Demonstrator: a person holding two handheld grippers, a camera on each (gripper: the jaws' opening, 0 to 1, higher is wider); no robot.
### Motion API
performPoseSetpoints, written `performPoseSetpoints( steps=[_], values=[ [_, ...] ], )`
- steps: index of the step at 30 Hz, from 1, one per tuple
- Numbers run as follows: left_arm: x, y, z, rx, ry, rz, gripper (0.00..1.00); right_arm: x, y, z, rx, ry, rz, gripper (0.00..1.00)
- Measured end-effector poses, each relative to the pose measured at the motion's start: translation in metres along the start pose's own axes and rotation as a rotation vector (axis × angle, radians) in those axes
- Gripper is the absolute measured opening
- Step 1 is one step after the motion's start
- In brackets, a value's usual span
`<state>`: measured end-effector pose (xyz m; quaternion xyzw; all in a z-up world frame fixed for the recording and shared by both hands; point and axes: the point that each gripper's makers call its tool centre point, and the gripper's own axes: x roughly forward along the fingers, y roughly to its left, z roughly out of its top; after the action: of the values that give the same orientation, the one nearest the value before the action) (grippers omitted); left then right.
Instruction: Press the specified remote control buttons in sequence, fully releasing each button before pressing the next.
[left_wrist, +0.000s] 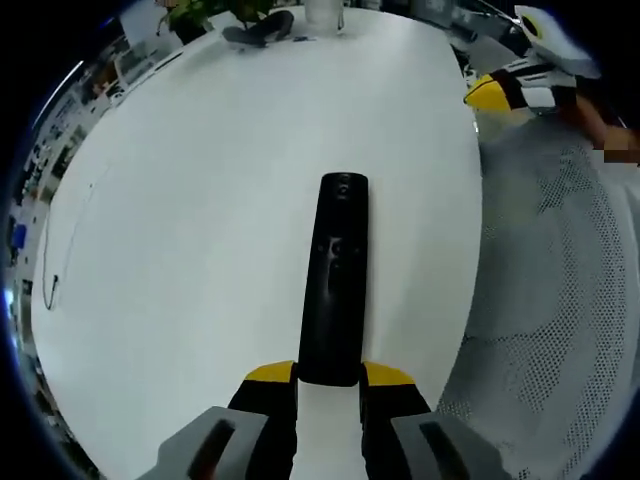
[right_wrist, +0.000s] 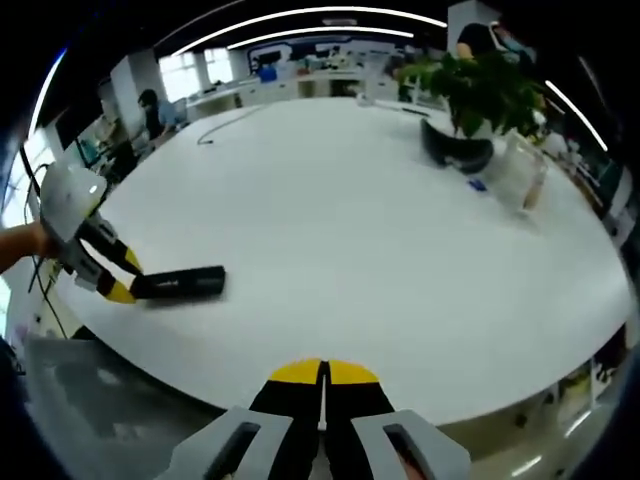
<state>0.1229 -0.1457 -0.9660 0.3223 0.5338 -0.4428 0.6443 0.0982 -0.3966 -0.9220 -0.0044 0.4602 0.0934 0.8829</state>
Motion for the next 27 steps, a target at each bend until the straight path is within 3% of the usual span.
performPoseSetpoints(
  steps=[6, 10, 17, 27],
  values=[
    [0.001, -0.027, 0.003, -0.015, -0.040, -0.025, 0.21, 0.002, 0.001, -0.003, -0.006, 0.027, 0.011, 0.00],
    [0.004, -0.042, 0.002, -0.006, -0.036, -0.027, 0.21, 0.002, 0.008, -0.003, -0.017, 0.032, 0.044, 0.00],
    [0.008, -0.067, 0.002, -0.060, -0.064, -0.032, 0.21, -0.002, 0.010, 0.003, -0.001, -0.009, 0.069, 0.00],
    [0.012, -0.088, 0.002, -0.116, -0.096, -0.012, 0.22, -0.002, 0.026, -0.001, -0.032, 0.022, 0.132, 0.00]
  ],
)
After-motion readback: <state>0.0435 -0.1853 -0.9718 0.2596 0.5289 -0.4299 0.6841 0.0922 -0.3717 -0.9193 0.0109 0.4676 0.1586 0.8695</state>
